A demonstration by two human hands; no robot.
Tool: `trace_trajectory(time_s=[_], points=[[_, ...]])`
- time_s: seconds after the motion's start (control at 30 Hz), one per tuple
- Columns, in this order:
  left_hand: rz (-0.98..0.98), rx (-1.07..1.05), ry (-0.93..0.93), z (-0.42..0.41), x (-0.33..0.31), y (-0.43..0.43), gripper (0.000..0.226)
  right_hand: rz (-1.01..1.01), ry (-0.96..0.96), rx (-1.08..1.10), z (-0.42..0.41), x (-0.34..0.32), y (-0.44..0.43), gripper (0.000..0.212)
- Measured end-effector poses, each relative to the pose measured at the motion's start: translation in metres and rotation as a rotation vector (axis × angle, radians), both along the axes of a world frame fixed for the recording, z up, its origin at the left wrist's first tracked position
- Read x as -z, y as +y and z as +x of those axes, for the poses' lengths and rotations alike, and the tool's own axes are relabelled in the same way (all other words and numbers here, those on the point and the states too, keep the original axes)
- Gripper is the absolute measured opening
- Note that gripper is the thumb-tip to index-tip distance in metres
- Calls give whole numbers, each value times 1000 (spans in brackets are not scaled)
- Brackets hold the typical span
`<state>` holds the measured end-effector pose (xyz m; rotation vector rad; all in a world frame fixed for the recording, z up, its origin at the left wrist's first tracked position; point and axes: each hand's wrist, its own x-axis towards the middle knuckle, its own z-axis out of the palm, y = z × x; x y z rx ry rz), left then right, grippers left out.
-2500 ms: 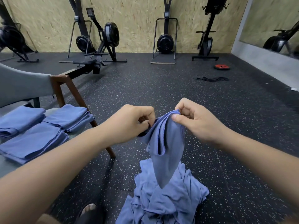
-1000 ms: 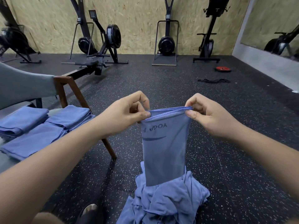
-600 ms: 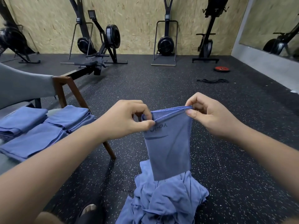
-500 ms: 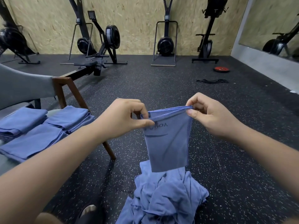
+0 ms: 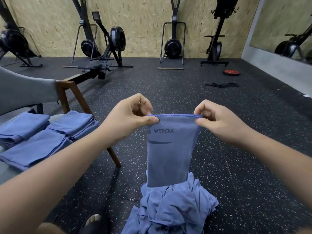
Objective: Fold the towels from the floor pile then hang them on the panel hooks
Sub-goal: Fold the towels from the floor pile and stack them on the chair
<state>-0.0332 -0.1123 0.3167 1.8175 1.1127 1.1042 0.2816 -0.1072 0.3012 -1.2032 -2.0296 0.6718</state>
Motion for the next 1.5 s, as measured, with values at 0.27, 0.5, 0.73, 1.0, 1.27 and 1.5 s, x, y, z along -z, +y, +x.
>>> trace_trajectory(time_s=[0.27,0.5,0.73,1.0,1.27,1.5], points=[[-67,112,88,23,13,-7,37,-169,-103,-198,-39,7,-21,43],[-60,130,6,29,19,-10,45,-41,-77,-187,-58,13,-20,13],[-355,324,108,30,56,-10,37,23,-125,-171,-53,-5,-22,8],[-356,289,311,28,76,-1,23,173,-84,-52,-25,-26,-19,14],[-296,207,393,-2,69,20,22,239,71,144,6,-29,-1,22],[-186,64,387,-40,50,34,18,243,221,301,20,-28,4,24]])
